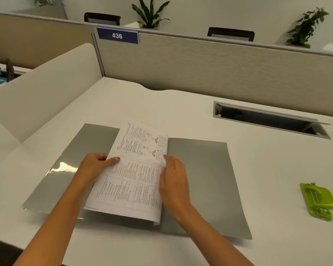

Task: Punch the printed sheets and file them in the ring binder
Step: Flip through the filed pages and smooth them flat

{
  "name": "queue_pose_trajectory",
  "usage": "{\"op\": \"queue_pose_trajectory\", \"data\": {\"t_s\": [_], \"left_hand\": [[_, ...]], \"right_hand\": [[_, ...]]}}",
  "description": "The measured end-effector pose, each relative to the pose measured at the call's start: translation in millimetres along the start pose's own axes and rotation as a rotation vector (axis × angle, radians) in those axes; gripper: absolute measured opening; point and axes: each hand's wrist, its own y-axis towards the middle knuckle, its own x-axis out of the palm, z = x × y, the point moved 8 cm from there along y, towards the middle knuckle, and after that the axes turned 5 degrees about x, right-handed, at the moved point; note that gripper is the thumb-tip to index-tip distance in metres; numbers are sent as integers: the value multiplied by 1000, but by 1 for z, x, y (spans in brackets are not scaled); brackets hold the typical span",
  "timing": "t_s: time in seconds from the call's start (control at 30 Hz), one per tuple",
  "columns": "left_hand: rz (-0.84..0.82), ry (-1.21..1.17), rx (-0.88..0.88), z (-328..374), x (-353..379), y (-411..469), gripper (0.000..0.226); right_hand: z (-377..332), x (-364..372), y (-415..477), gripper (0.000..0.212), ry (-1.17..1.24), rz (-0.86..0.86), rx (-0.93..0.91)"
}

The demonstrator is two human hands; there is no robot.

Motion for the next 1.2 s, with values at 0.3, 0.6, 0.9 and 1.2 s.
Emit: {"op": "queue_pose_trajectory", "data": {"t_s": [0.3,0.6,0.9,1.2], "left_hand": [[81,-132,-139,-28,-2,-2,27],[109,-239,-213,-47,3,-1,25],[70,-193,-170,-25,-1,2,33],[-333,-703,-157,64,54,-15,19]], "right_hand": [[90,19,8,99,-451,-19,100],[93,19,6,85,-490,41,105],[96,17,6,74,-401,50,74],[103,-16,4,34,336,84,301]]}}
